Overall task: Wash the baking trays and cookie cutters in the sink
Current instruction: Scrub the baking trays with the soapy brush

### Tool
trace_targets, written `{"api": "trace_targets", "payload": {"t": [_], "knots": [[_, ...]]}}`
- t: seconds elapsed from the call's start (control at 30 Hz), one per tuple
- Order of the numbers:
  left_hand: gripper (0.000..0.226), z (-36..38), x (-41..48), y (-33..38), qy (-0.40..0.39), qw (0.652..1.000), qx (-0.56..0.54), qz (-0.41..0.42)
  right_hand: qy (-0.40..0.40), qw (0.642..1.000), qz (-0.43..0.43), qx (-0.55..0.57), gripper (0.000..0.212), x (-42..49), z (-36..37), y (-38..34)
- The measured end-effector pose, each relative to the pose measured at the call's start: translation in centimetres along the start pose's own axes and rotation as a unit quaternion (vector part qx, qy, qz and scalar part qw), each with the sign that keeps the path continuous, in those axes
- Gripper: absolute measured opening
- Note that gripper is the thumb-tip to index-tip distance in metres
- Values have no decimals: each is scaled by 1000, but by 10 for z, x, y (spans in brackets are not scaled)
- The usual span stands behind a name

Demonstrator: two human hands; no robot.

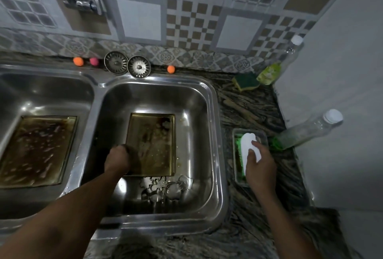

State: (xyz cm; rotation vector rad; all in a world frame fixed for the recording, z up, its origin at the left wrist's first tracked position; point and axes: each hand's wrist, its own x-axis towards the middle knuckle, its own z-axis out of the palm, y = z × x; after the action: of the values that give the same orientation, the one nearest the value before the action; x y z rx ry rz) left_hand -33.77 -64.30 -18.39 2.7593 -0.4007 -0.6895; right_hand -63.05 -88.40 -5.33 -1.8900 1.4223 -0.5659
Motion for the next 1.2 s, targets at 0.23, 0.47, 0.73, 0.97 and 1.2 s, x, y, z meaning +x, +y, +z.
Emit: {"api": "trace_targets", "payload": {"t": [0.23,0.47,0.73,0.97,1.2], "knots": [[24,-13,-5,12,-14,997,-80,12,8,1000,10,-9,30,6,5,10],[39,-33,-17,9,34,982,-146,117,-4,1000,4,-8,30,3,8,10],[57,-72,-54,19,88,959,56,262,-18,1000,-6,-4,32,3,4,7],[61,-97,-75,18,175,920,107,335,-20,1000,-18,-2,33,-2,-3,0],[70,-116,-87,27,213,901,-13,377,-25,999,-24,5,34,-5,-2,0]]}}
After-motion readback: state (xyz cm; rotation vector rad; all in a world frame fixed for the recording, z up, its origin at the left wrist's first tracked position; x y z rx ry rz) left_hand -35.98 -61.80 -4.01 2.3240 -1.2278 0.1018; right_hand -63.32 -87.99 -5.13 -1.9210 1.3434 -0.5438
